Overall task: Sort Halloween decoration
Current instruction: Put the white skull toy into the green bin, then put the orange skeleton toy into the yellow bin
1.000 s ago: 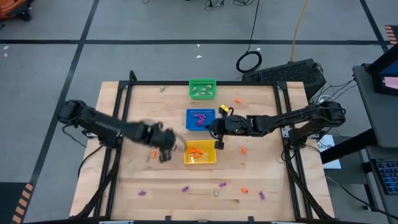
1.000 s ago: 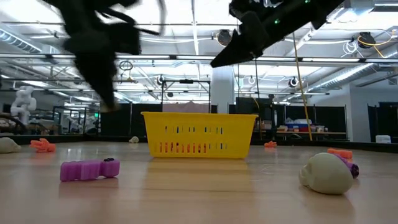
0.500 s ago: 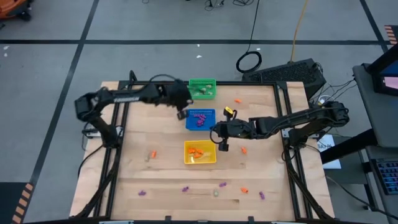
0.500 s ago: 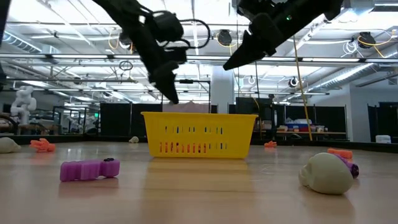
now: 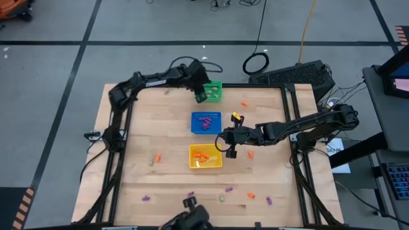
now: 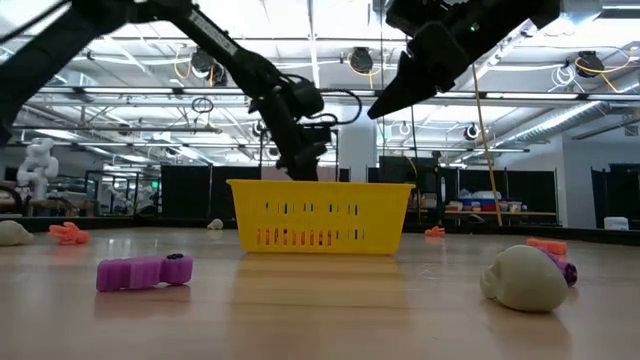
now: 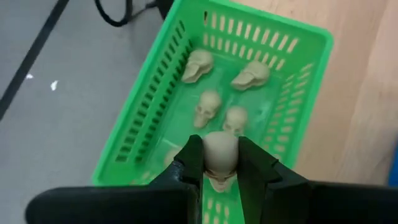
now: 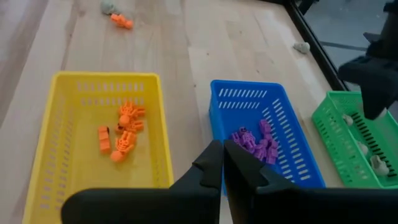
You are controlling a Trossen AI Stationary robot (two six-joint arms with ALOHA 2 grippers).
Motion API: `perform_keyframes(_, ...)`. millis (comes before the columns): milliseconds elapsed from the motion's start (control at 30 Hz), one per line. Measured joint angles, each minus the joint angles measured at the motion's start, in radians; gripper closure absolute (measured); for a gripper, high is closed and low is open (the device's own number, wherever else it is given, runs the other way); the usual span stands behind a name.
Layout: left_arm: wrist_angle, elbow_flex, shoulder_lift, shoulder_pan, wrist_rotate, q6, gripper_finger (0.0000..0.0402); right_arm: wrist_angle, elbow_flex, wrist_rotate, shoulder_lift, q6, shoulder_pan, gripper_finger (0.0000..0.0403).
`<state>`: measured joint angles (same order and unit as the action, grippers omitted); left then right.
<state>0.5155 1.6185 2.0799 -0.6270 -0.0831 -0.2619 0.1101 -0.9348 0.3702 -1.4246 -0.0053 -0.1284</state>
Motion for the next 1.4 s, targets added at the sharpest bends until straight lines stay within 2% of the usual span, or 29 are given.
perform_keyframes(267, 0.021, 0.112, 0.106, -0.001, -0.02, -0.01, 0.0348, 0.001, 0.0, -0.001, 0.0, 0.002, 0.0, 0.0403)
perform_keyframes(467, 0.003, 0.115, 0.107, 0.0, -0.013, -0.006, 0.0265, 0.015, 0.0, -0.003, 0.0, 0.021, 0.0, 0.0403)
perform_keyframes(567, 0.012, 0.115, 0.102, 0.0, 0.01, -0.006, 0.0241, 0.021, 0.0, -0.004, 0.0, 0.034, 0.0, 0.0403)
perform_keyframes(700, 0.021, 0.114, 0.072, 0.001, 0.039, -0.006, 0.025, 0.03, 0.0, -0.004, 0.0, 0.051, 0.0, 0.0403)
perform_keyframes(833, -0.018, 0.093, 0.006, 0.004, 0.036, 0.011, 0.0303, 0.047, 0.0, -0.002, 0.0, 0.079, 0.0, 0.0403)
perform_keyframes(1000, -0.143, -0.053, -0.088, 0.026, 0.004, 0.048, 0.039, 0.031, 0.01, 0.001, 0.0, 0.094, 0.0, 0.0403)
perform_keyframes(1400, -0.7, -0.682, -0.47, 0.147, 0.004, 0.126, 0.04, -0.314, 0.254, 0.013, -0.001, 0.223, -0.001, 0.0403)
